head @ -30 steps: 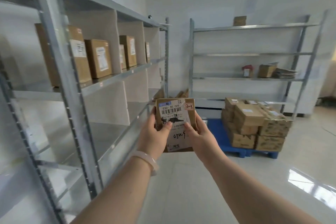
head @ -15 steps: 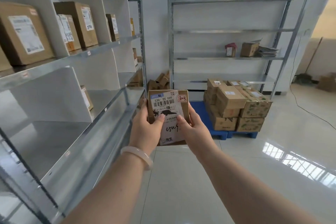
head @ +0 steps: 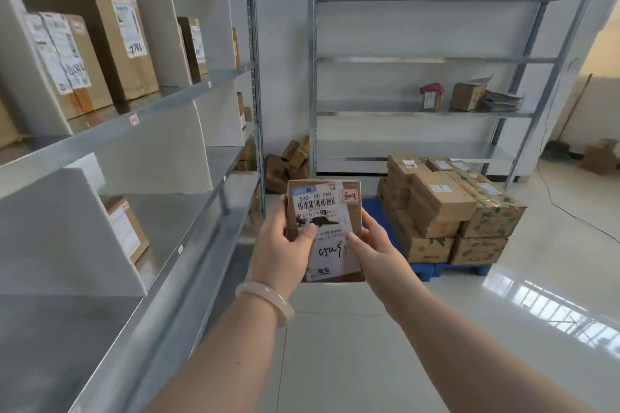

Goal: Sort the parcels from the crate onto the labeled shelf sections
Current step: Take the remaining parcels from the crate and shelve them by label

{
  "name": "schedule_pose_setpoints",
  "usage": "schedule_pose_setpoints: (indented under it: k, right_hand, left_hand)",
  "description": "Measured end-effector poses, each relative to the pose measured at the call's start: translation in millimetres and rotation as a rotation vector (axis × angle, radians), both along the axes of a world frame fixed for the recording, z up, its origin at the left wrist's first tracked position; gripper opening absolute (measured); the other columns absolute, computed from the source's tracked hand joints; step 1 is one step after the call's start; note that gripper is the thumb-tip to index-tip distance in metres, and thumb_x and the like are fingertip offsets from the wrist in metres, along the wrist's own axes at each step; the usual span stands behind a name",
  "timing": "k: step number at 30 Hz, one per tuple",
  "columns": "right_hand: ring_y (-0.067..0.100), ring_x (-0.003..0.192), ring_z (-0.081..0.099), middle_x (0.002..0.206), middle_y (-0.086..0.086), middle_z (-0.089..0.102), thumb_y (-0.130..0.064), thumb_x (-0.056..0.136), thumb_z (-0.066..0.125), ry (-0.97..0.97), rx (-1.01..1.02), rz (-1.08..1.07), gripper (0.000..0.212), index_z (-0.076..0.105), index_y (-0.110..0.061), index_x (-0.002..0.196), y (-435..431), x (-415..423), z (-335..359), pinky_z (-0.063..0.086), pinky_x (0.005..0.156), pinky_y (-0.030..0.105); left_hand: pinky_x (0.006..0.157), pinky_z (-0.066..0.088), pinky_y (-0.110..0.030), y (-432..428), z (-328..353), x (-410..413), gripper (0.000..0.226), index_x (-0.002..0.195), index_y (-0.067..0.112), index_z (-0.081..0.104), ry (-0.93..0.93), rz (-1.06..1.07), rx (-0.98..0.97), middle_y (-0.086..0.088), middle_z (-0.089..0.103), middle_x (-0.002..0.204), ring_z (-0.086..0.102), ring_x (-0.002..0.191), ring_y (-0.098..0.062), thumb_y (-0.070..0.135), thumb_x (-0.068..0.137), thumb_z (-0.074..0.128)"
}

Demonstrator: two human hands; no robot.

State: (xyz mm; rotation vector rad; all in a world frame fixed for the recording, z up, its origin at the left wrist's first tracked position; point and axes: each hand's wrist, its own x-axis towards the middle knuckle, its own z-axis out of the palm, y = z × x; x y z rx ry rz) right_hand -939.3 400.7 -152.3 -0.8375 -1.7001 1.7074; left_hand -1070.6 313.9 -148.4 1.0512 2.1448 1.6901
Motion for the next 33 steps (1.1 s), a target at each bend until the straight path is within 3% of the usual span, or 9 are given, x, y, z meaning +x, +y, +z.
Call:
schedule_pose_setpoints:
  k: [2,9,11,15,20,24,27,29,33]
  right_hand:
    - [-0.001,0.082,0.070,0.113,-0.013,0.066,-0.023,0.100,0.050,-0.013,0.017,-0.015,0.053,0.030,-0.038,0.146,17.6,-19.2,-5.8,0.055,0.058,0.017]
    - [0.004,0.089,0.070,0.110,-0.014,0.069,-0.028,0.100,0.050,-0.083,0.080,0.055,0.051,0.031,-0.044,0.145,98.3,-87.5,-25.4,0.058,0.070,0.024]
    - [0.001,0.085,0.070,0.108,-0.016,0.068,-0.028,0.099,0.051,-0.090,0.104,0.075,0.052,0.031,-0.043,0.145,134.3,-103.5,-27.2,0.057,0.066,0.020]
    - [-0.008,0.080,0.067,0.099,-0.026,0.065,-0.029,0.101,0.048,-0.129,0.193,0.154,0.049,0.029,-0.049,0.141,210.2,-138.4,-24.0,0.051,0.058,0.012]
    - [-0.015,0.082,0.063,0.100,-0.030,0.064,-0.032,0.101,0.045,-0.173,0.269,0.263,0.043,0.028,-0.059,0.131,298.8,-190.6,-21.1,0.048,0.066,0.010]
    - [-0.018,0.082,0.060,0.103,-0.030,0.062,-0.036,0.101,0.046,-0.201,0.280,0.335,0.044,0.024,-0.062,0.128,343.9,-243.6,-31.9,0.044,0.065,0.007]
    - [-0.023,0.083,0.058,0.100,-0.037,0.059,-0.034,0.100,0.047,-0.203,0.265,0.379,0.042,0.026,-0.065,0.121,364.2,-289.2,-49.0,0.042,0.065,0.002]
    - [-0.015,0.095,0.060,0.107,-0.035,0.062,-0.036,0.099,0.049,-0.204,0.254,0.411,0.044,0.027,-0.067,0.120,377.3,-323.7,-61.7,0.046,0.077,0.009]
    - [-0.002,0.106,0.062,0.113,-0.029,0.065,-0.041,0.097,0.051,-0.229,0.267,0.470,0.045,0.030,-0.069,0.125,398.4,-407.2,-78.2,0.051,0.095,0.032]
  left_hand:
    - [0.055,0.045,-0.003,16.3,-3.0,-19.8,0.045,0.136,0.035,0.049,0.002,0.005,-0.026,0.006,0.062,0.119,0.062,0.103,-0.012,0.031,0.094,0.062]
    - [0.059,0.053,-0.016,86.0,-16.1,-76.9,0.042,0.132,0.043,0.046,-0.095,0.062,-0.041,0.008,0.059,0.117,0.063,0.101,-0.013,0.032,0.095,0.060]
    - [0.062,0.055,-0.017,115.7,-19.2,-91.2,0.040,0.128,0.046,0.047,-0.106,0.076,-0.029,0.008,0.058,0.118,0.063,0.101,-0.012,0.033,0.094,0.062]
    - [0.076,0.060,-0.031,188.0,-19.4,-120.4,0.040,0.125,0.050,0.045,-0.156,0.141,-0.033,0.009,0.063,0.117,0.065,0.101,-0.013,0.033,0.093,0.063]
    - [0.078,0.059,-0.032,269.5,-14.3,-159.6,0.040,0.128,0.042,0.051,-0.134,0.239,-0.033,0.014,0.067,0.112,0.066,0.096,-0.005,0.027,0.093,0.061]
    - [0.071,0.054,-0.016,303.6,-25.2,-203.3,0.040,0.128,0.040,0.052,-0.156,0.314,-0.033,0.019,0.068,0.107,0.063,0.089,0.007,0.023,0.093,0.061]
    - [0.087,0.055,-0.028,318.6,-40.8,-244.5,0.049,0.135,0.039,0.049,-0.189,0.374,-0.033,0.018,0.068,0.111,0.065,0.095,0.002,0.023,0.091,0.063]
    - [0.087,0.055,-0.029,326.9,-52.2,-275.4,0.046,0.130,0.040,0.052,-0.207,0.398,-0.023,0.019,0.069,0.109,0.065,0.092,0.005,0.021,0.090,0.064]
    - [0.068,0.050,-0.010,342.3,-66.5,-347.9,0.041,0.126,0.039,0.051,-0.252,0.437,-0.011,0.019,0.069,0.105,0.061,0.080,0.017,0.021,0.092,0.063]
